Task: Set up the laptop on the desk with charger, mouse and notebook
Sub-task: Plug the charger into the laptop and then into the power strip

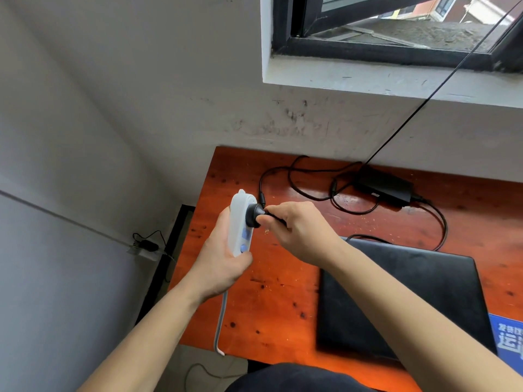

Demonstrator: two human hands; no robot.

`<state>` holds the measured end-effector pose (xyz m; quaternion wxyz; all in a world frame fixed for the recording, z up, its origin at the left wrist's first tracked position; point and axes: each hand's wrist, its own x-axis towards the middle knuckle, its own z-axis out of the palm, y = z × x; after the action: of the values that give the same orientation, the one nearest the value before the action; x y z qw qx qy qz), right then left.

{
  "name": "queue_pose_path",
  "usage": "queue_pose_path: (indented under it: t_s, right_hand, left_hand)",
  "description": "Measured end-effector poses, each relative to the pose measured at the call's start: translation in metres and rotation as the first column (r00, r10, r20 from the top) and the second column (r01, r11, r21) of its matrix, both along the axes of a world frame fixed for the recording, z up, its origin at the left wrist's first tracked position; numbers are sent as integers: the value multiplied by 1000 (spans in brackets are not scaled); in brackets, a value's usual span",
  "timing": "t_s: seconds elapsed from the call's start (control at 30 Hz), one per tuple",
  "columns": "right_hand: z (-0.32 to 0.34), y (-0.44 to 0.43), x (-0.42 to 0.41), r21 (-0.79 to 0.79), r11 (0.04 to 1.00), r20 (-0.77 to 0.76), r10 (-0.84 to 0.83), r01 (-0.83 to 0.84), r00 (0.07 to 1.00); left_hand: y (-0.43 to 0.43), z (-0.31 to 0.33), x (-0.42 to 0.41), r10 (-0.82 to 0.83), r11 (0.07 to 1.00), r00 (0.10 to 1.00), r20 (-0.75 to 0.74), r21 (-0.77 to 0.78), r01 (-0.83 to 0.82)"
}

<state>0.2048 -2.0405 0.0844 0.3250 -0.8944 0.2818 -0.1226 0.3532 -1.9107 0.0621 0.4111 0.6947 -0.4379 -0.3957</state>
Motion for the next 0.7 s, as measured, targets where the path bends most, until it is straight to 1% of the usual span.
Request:
queue_pose_path:
  t_s: [0.03, 0.07, 0.1, 0.13, 0.17, 0.2, 0.23, 0.27, 0.3, 0.33, 0.37, 0.4, 0.43, 0.47, 0.5, 0.53, 0.57, 0.63, 0.67, 0.7]
  right_hand:
    - [-2, -1, 4, 12, 1000, -23, -22, 22, 999]
    - [-6, -1, 8, -3, 999, -89, -34, 34, 995]
    - [-11, 0, 11, -25, 999, -188, -37, 33, 982]
    - [-19, 2, 13, -15, 999, -276, -35, 32, 961]
    - [-29, 3, 12, 44, 998, -332, -27, 44, 943]
    - [-38, 1, 10, 156, 985, -350, -14, 73, 937]
    - [-47, -1, 5, 305, 945, -340, -7, 117, 940]
    - [-55, -6, -2, 429, 885, -332, -31, 180, 943]
    - [-64, -12, -10, 483, 841, -336, -80, 245, 938]
    - [-76, -17, -20, 473, 825, -340, -153, 309, 928]
    - [-88, -25, -32, 406, 828, -352, -248, 386, 903]
    - [-101, -30, -46, 316, 825, -395, -335, 469, 855]
    - [-114, -35, -61, 223, 806, -478, -401, 549, 782]
    - [-126, -38, -76, 140, 778, -585, -434, 612, 685]
    - [-136, -39, -90, 89, 759, -684, -424, 645, 594]
    - [-144, -38, -101, 71, 756, -762, -380, 651, 525]
    - [-150, -35, -112, 82, 767, -816, -315, 636, 485]
    - [-158, -31, -121, 138, 785, -862, -205, 604, 464]
    - [-161, -30, -122, 175, 782, -858, -177, 598, 482]
    - [-164, -30, -121, 243, 759, -836, -153, 604, 528]
  left_hand:
    - [-1, -5, 1, 2, 1000, 999, -33, 28, -1]
    - [-1, -10, 2, -4, 998, 998, -62, 65, 8]
    - [-1, -16, 2, -18, 994, 997, -69, 110, 25]
    - [1, -22, 2, -39, 986, 998, -48, 159, 46]
    - [1, -29, 2, -66, 977, 998, 1, 204, 64]
    - [0, -35, 3, -93, 968, 994, 57, 241, 77]
    - [-2, -41, 3, -107, 961, 988, 111, 265, 74]
    - [-4, -47, 3, -106, 959, 983, 152, 275, 61]
    - [-7, -53, 3, -91, 961, 980, 177, 274, 39]
    - [-8, -60, 2, -57, 961, 981, 183, 276, 4]
    - [-10, -64, 1, -15, 960, 982, 189, 276, -38]
    - [-10, -71, 0, 25, 955, 980, 198, 285, -82]
    - [-9, -77, -1, 58, 946, 974, 218, 299, -123]
    - [-8, -83, -2, 78, 936, 967, 242, 315, -155]
    - [-6, -90, -2, 89, 927, 961, 261, 332, -176]
    - [-5, -96, -2, 97, 917, 958, 271, 349, -191]
    - [-4, -102, -3, 104, 909, 957, 271, 366, -202]
    - [-2, -114, -4, 146, 893, 958, 248, 383, -236]
    - [-2, -118, -3, 180, 882, 954, 239, 391, -264]
    - [-2, -123, -3, 211, 867, 948, 239, 403, -294]
